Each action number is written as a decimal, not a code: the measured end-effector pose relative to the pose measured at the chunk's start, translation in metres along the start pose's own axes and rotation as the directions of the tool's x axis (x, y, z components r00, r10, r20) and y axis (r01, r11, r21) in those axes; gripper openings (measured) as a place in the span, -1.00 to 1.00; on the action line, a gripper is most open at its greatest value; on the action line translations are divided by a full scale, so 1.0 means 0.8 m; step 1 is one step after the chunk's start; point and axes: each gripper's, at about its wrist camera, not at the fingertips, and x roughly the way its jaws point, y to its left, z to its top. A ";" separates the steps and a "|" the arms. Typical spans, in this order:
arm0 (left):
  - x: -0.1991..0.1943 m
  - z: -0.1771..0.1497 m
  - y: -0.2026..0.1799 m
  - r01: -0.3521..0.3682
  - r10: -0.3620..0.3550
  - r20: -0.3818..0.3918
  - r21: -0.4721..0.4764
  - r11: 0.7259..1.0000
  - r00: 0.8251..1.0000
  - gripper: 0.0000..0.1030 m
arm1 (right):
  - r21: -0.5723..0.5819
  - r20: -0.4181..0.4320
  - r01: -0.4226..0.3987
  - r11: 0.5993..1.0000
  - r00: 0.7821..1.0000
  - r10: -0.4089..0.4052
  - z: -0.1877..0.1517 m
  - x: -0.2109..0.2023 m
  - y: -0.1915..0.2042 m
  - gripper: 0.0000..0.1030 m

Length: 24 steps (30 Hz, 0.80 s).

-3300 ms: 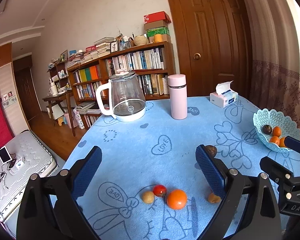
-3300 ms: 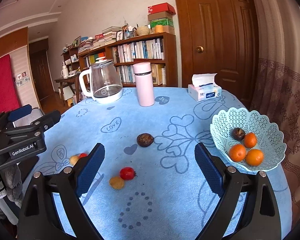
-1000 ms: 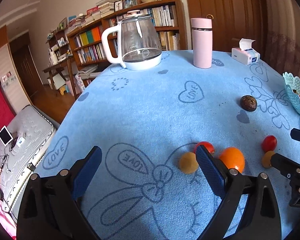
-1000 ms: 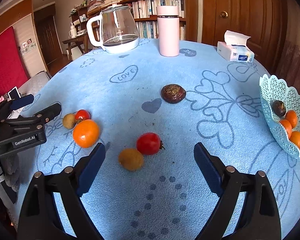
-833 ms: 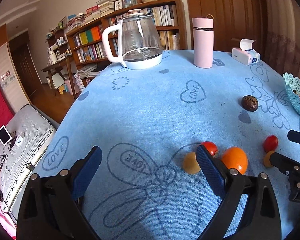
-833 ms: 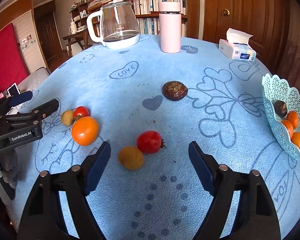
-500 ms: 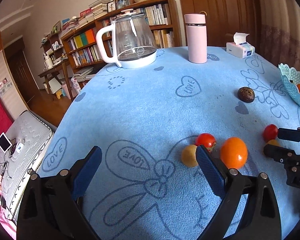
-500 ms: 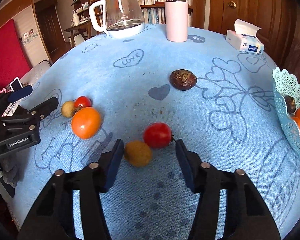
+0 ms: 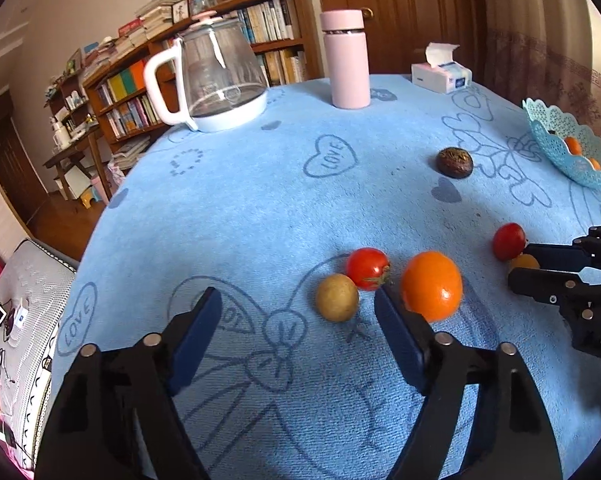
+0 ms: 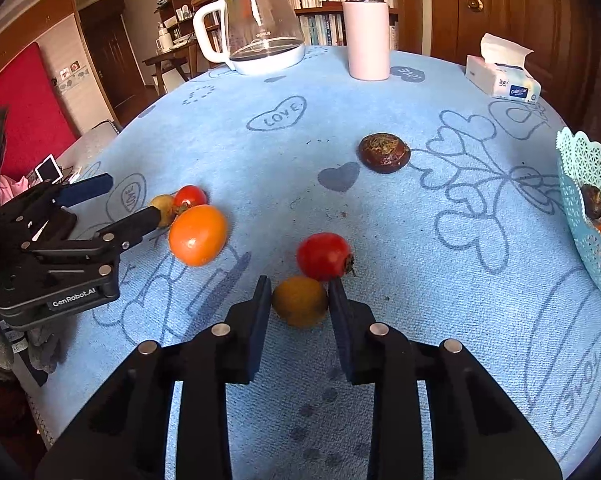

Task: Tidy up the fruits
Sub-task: 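Close the right gripper on the yellow fruit while the left closes on the tan fruit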

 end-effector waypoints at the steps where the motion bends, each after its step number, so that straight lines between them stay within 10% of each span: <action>1: 0.005 0.001 0.001 0.015 -0.015 -0.019 -0.001 1.000 1.000 0.30 | -0.003 -0.003 0.003 1.000 1.000 -0.003 0.000 0.001 0.001 -0.41; 14: 0.033 0.009 0.003 0.141 -0.148 -0.105 -0.067 0.988 0.983 -0.50 | 0.033 -0.016 -0.016 0.999 1.000 0.016 0.002 0.007 -0.004 -0.40; 24: 0.002 0.013 0.002 0.118 -0.122 -0.046 -0.070 0.990 0.992 -0.53 | 0.039 -0.022 -0.019 0.999 1.000 0.020 0.002 0.009 -0.004 -0.39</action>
